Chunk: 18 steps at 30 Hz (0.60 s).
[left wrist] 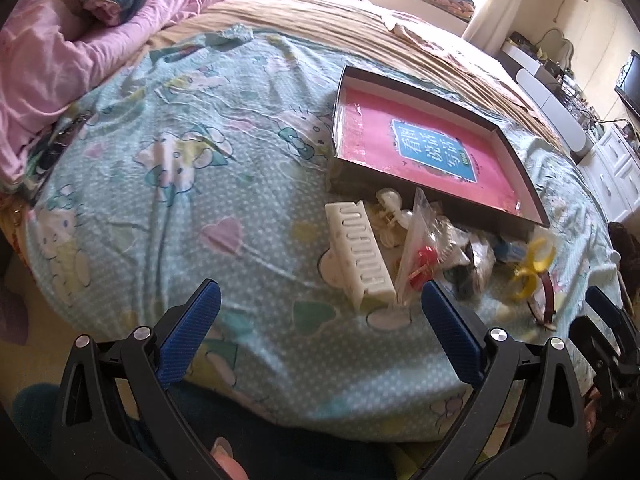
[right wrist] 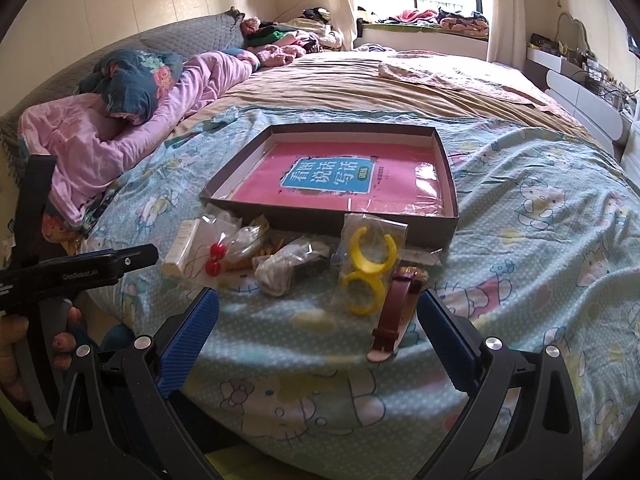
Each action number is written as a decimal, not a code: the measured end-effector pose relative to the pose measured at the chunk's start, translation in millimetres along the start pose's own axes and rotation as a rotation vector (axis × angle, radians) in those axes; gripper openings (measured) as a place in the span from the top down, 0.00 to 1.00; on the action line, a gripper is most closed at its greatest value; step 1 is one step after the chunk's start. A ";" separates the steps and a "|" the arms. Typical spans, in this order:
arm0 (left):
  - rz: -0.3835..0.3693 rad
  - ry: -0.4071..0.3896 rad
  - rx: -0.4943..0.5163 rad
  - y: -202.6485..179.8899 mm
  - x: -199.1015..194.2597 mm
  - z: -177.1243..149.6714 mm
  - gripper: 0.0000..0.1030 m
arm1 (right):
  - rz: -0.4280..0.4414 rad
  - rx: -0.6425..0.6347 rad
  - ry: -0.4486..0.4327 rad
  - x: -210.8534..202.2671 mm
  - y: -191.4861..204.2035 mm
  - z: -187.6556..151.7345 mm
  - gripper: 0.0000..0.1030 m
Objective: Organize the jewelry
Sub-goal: 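Grasp the white comb with the left tool while the right grasps the yellow ring bag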
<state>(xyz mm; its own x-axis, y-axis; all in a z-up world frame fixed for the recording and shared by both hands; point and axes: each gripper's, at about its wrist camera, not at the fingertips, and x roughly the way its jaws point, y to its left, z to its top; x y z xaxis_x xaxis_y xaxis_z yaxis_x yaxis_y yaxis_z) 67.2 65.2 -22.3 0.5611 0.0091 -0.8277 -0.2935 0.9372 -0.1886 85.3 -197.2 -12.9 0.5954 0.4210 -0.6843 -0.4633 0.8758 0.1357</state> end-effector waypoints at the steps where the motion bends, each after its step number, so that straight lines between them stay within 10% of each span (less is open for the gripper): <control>1: 0.006 0.006 0.001 0.1 3.5 2.3 0.09 | -0.002 0.001 0.000 2.0 -1.9 1.1 0.04; 11: -0.014 0.058 -0.009 -0.7 36.2 23.2 0.10 | -0.031 0.039 0.002 17.9 -25.2 14.1 0.04; 18: -0.035 0.084 -0.005 -3.6 49.1 24.2 0.40 | -0.047 0.053 0.005 34.0 -37.1 23.7 0.04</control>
<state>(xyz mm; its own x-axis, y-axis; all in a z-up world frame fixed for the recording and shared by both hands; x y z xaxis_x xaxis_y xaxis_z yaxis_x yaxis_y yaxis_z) 114.6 70.7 -49.5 0.5041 -0.0536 -0.8620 -0.2788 0.9345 -0.2211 138.3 -209.9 -24.2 0.6120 0.3781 -0.6947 -0.3995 0.9058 0.1411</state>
